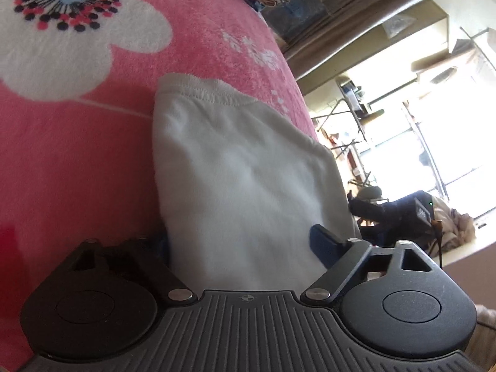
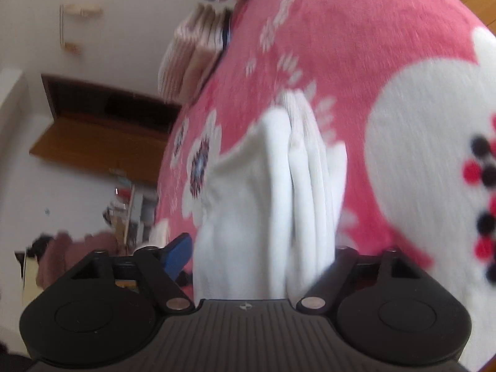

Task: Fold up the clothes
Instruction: 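Close both grippers on the folded sweatshirt's end and lift it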

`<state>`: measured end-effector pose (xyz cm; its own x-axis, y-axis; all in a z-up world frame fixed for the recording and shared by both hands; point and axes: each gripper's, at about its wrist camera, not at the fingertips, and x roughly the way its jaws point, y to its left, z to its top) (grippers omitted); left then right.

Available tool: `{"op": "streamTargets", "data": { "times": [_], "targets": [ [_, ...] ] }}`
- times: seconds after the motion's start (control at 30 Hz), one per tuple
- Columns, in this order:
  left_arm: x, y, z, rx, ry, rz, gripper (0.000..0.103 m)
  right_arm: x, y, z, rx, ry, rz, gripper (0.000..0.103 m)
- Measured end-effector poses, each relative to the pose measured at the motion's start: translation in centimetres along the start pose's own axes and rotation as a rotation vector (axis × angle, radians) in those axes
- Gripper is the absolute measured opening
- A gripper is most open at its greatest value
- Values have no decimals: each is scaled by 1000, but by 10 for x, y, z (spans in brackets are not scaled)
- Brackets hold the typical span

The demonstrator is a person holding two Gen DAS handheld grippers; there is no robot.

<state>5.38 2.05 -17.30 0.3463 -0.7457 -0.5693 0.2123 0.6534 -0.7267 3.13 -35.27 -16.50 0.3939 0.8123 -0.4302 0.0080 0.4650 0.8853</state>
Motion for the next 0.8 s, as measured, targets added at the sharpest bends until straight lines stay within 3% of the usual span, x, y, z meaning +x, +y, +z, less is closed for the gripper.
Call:
{"op": "streamTargets", "data": {
  "times": [0.07,0.17,0.3,0.33,0.43,0.57,0.8],
  "targets": [
    [0,4,0,-6,3,-3,74,-2,-2,-3,-7,28,0,69],
    [5,3,3,-7,3,3,73,4,-7,4,9,47,15,64],
    [8,-5,1,29,-15,43,69,27,-4,18,-26,62,11,43],
    [6,-7,-1,46,-25,67,60,32,-2,20,-38,64,3,36],
    [0,-11,-7,85,-54,125,43,30,8,14,-88,62,-37,28],
    [-5,-20,-8,119,-79,152,27,24,29,5,-179,40,-81,23],
    [-36,-39,-20,180,-165,150,21,10,75,-14,-331,-7,-145,20]
  ]
}}
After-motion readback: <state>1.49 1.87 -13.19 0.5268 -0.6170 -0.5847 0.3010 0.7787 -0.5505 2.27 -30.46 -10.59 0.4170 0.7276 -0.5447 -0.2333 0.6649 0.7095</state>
